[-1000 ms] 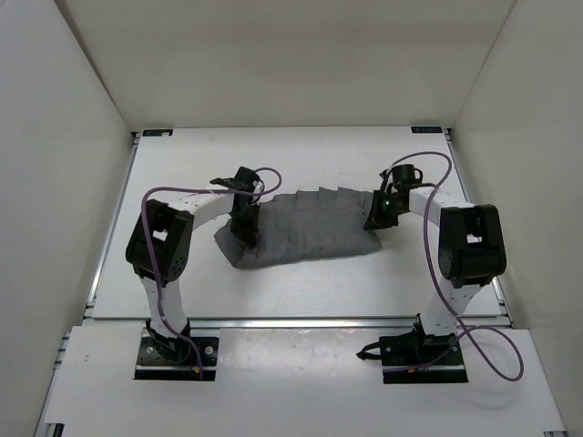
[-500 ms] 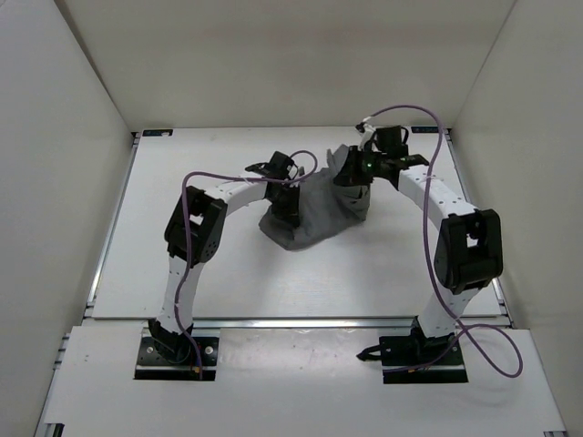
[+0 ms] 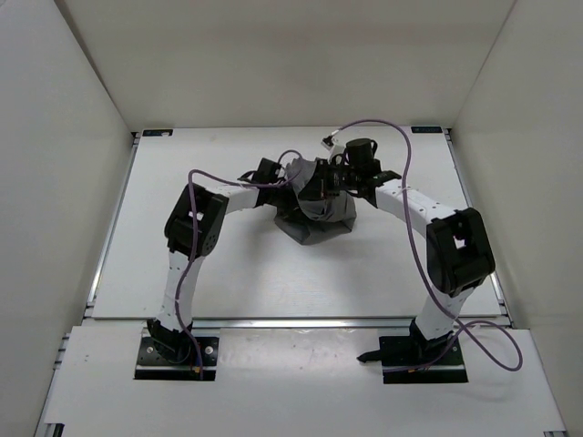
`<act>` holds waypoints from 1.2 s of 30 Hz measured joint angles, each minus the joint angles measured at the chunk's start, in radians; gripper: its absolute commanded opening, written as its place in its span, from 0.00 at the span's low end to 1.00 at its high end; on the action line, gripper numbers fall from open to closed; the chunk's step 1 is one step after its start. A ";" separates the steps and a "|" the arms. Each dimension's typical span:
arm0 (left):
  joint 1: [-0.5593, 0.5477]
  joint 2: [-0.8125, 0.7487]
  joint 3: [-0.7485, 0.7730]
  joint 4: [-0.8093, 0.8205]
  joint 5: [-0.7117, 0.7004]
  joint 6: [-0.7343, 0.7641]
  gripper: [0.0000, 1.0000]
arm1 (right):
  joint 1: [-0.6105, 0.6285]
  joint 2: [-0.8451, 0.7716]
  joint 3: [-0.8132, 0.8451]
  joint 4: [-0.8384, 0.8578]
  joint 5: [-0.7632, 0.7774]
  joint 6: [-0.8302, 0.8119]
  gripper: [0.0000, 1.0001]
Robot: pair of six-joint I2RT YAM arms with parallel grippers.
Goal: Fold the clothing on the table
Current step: Fold the skirt
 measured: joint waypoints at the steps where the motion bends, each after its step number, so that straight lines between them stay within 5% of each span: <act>1: 0.013 -0.011 -0.048 0.061 0.029 -0.041 0.00 | 0.001 0.008 -0.010 0.010 -0.005 0.008 0.00; 8: 0.112 -0.084 -0.350 0.431 0.169 -0.317 0.00 | -0.003 0.080 -0.059 0.048 -0.056 0.044 0.03; 16: 0.148 -0.119 -0.415 0.583 0.187 -0.422 0.00 | 0.034 0.198 -0.002 0.018 -0.122 0.041 0.05; 17: 0.148 -0.119 -0.417 0.591 0.187 -0.425 0.00 | 0.044 0.203 0.008 0.013 -0.122 0.038 0.08; 21: 0.161 -0.150 -0.470 0.613 0.176 -0.429 0.03 | 0.070 0.210 0.049 -0.006 -0.132 0.023 0.60; 24: 0.201 -0.198 -0.500 0.580 0.169 -0.406 0.09 | 0.066 0.205 0.057 -0.021 -0.136 0.011 0.72; 31: 0.375 -0.359 -0.528 0.543 0.140 -0.349 0.22 | 0.009 0.069 0.064 -0.093 -0.059 -0.041 0.72; 36: 0.402 -0.421 -0.528 0.520 0.117 -0.303 0.23 | -0.056 -0.078 0.079 -0.102 0.031 -0.091 0.55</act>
